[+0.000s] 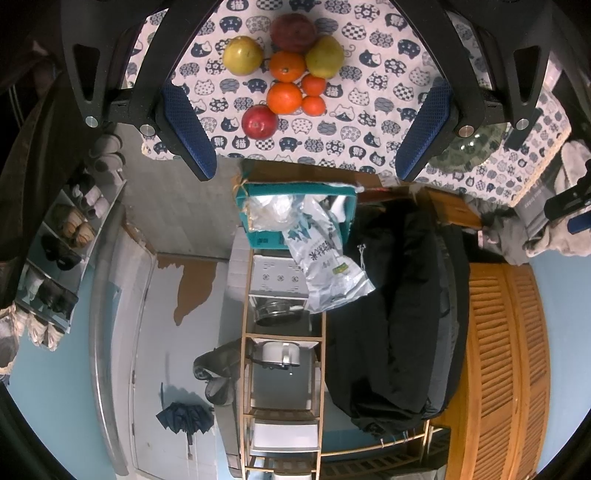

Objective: Organize fruits

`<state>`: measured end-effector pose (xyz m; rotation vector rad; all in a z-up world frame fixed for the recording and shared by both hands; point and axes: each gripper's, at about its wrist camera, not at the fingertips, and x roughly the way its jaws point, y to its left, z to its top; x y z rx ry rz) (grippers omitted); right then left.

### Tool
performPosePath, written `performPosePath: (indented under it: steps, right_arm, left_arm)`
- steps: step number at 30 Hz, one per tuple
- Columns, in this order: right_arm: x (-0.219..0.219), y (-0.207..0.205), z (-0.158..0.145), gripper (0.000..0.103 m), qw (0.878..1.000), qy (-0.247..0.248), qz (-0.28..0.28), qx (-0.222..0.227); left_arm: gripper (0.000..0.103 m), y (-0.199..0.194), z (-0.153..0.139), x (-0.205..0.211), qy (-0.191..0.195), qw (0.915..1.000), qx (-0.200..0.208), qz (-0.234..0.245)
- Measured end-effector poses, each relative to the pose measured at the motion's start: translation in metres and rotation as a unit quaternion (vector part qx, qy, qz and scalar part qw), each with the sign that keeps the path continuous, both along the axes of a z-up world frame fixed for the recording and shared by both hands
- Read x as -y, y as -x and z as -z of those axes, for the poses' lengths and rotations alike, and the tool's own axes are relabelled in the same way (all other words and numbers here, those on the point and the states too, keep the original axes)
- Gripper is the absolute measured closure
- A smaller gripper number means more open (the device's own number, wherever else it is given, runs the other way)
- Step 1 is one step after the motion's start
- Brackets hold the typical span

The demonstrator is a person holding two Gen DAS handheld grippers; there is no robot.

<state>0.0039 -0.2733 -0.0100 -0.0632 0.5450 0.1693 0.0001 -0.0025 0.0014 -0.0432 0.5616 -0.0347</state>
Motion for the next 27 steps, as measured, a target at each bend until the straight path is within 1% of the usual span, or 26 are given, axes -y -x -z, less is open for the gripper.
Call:
performPosePath:
  steps: [27]
  right_arm:
    - [0.0034, 0.0001, -0.0014, 0.007, 1.0, 0.001, -0.001, 0.001]
  left_arm:
    - [0.001, 0.0003, 0.0042, -0.002, 0.002, 1.0, -0.004, -0.003]
